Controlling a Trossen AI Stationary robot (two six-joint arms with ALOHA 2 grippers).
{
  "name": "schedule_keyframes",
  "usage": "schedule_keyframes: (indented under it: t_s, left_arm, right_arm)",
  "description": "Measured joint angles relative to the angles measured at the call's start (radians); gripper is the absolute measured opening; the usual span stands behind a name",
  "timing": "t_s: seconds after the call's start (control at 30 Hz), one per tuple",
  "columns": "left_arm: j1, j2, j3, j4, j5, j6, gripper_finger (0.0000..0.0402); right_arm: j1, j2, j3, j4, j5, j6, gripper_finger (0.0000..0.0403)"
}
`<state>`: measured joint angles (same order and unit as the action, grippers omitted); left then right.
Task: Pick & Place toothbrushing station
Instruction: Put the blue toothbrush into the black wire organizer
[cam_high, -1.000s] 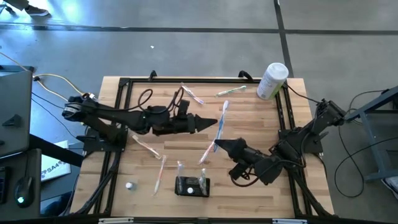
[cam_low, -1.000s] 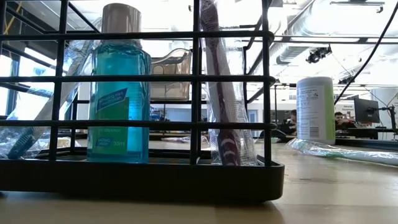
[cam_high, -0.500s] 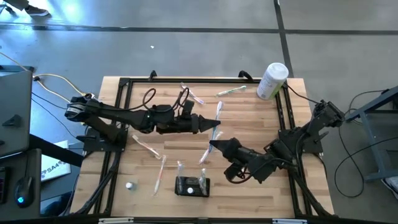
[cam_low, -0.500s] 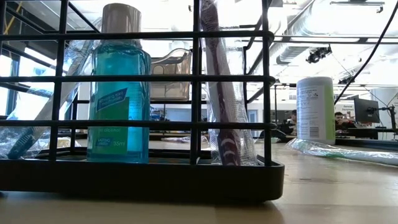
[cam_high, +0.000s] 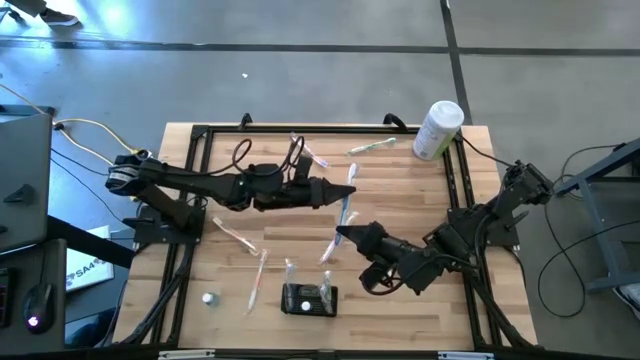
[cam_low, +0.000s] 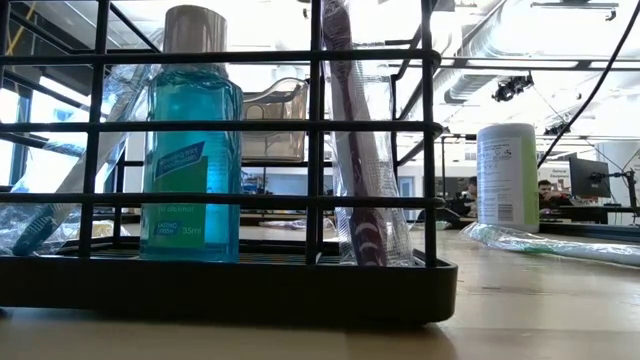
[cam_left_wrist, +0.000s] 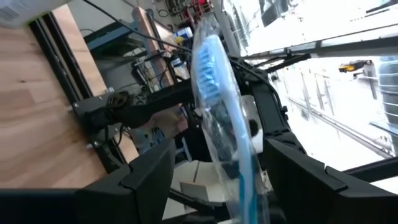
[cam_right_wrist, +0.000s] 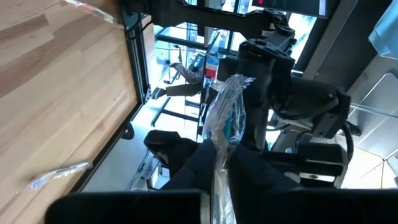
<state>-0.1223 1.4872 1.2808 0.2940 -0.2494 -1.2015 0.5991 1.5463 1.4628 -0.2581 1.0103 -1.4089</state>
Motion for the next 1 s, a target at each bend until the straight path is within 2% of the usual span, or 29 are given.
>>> schedule_keyframes:
  t_s: [0.53, 0.63, 0.8, 1.0]
  left_arm:
    - [-0.002, 0.036, 0.002, 0.005, 0.003, 0.003, 0.0241]
    - [-0.002, 0.039, 0.002, 0.003, 0.003, 0.02, 0.023]
    - [-0.002, 0.039, 0.002, 0.007, 0.003, 0.045, 0.0171]
    - [-0.002, 0.038, 0.002, 0.011, 0.013, 0.047, 0.0052]
  right_arm:
    - [0.001, 0.0, 0.0, -0.009, 0.0, 0.022, 0.0015]
    - [0.001, 0.0, 0.0, -0.018, -0.001, 0.025, 0.0015]
    - [0.001, 0.0, 0.0, -0.027, -0.004, 0.044, 0.0015]
    - [0.0, 0.0, -0.002, -0.038, -0.008, 0.063, 0.0016]
